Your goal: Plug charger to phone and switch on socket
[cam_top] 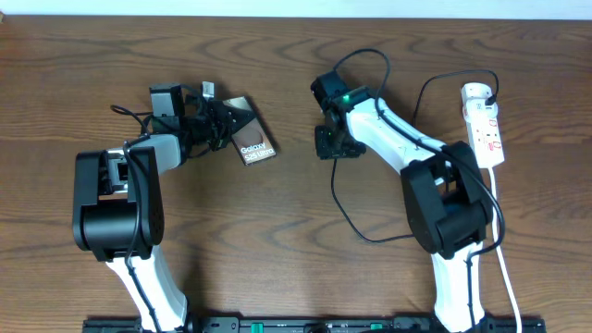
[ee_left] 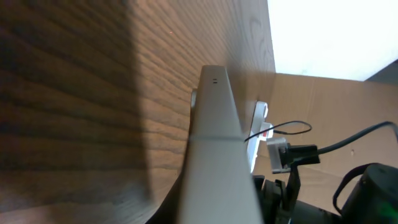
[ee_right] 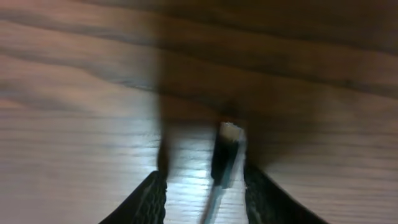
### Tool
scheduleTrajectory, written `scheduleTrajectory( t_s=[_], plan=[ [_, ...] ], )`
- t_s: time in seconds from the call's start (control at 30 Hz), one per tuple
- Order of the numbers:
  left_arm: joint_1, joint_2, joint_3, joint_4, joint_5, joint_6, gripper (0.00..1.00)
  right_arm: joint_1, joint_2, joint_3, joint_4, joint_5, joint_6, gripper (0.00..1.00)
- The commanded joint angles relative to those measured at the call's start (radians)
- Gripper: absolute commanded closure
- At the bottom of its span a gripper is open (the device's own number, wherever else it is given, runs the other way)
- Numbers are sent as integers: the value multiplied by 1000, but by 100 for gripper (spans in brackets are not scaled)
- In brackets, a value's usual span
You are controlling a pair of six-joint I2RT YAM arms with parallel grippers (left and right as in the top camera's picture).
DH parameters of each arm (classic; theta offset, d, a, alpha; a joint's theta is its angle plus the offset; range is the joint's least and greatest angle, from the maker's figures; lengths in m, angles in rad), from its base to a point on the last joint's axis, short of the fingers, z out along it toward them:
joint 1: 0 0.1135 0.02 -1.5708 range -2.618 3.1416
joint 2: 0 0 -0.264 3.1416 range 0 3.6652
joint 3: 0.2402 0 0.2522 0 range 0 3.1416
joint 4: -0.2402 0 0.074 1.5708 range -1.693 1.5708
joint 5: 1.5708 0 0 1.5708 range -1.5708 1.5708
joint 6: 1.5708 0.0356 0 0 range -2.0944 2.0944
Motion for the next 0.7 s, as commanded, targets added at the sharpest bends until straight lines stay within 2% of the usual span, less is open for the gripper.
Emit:
scheduleTrajectory(
  t_s=[0.0, 0.17, 0.23, 0.33, 0.47, 0.57, 0.67],
  plan=[
    [4, -19, 19, 4, 13, 35, 93, 2, 35, -9, 14, -14, 25, 60],
    [4, -19, 18, -3, 13, 35, 93, 2, 71, -9, 43, -57, 28, 64],
    [4, -19, 18, -3, 13, 35, 93, 2, 95, -9, 43, -81, 28, 70],
    [4, -19, 18, -3, 13, 36, 93, 2, 118, -9, 42, -115, 24, 99],
    [4, -19, 18, -3, 14, 35, 93, -7, 118, -7, 53, -206, -69, 99],
    [5, -19, 19, 6, 42, 25, 93, -39, 81, 0, 55, -356, -189, 99],
    [15, -20, 25, 81, 121, -41, 93, -83, 18, 0, 42, -533, -319, 99]
  ],
)
